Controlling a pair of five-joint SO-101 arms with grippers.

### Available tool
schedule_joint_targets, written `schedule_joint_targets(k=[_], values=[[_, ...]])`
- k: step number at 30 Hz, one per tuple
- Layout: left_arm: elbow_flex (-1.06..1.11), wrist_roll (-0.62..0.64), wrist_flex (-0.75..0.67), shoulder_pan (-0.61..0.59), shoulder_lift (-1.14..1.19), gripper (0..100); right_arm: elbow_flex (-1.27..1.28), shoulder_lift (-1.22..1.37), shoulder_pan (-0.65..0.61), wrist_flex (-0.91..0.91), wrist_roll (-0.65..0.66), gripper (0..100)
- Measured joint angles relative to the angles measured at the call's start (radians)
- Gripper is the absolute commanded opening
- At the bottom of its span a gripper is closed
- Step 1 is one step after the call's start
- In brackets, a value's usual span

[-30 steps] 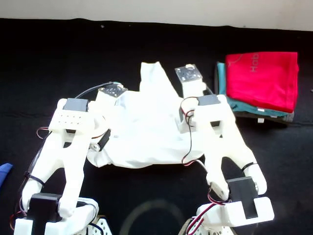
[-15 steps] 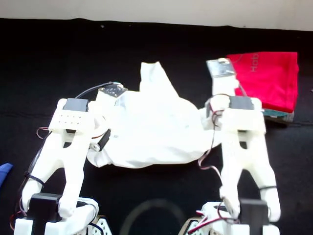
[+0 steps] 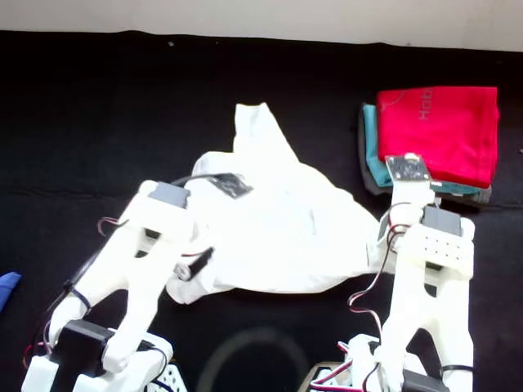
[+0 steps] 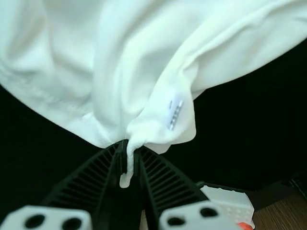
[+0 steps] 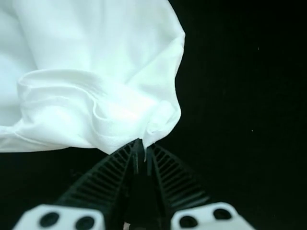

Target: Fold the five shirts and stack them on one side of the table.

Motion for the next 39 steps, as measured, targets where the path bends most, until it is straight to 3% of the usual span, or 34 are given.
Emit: schedule_joint_targets(k=[10,15,19,26,33,39], values=[[0.011,0.0,0.0,0.04,0.0,1,0.008,-0.101,0.124,0.17,0.169,12.2],[0.011,0.0,0.0,0.04,0.0,1,-0.048,-0.193,0.196,0.242,0.181,17.8],[0.011,0.0,0.0,0.04,0.0,1,-0.114,-0.238,0.166,0.253,0.044,18.0],[0.011,0.0,0.0,0.04,0.0,1,-0.071,-0.241,-0.063,0.083,-0.17,18.0],[0.011,0.0,0.0,0.04,0.0,1,0.199,-0.241,-0.089,-0.236,-0.21,17.8],[0.011,0.0,0.0,0.04,0.0,1,0.307,-0.252,-0.086,-0.181,-0.21,17.8]])
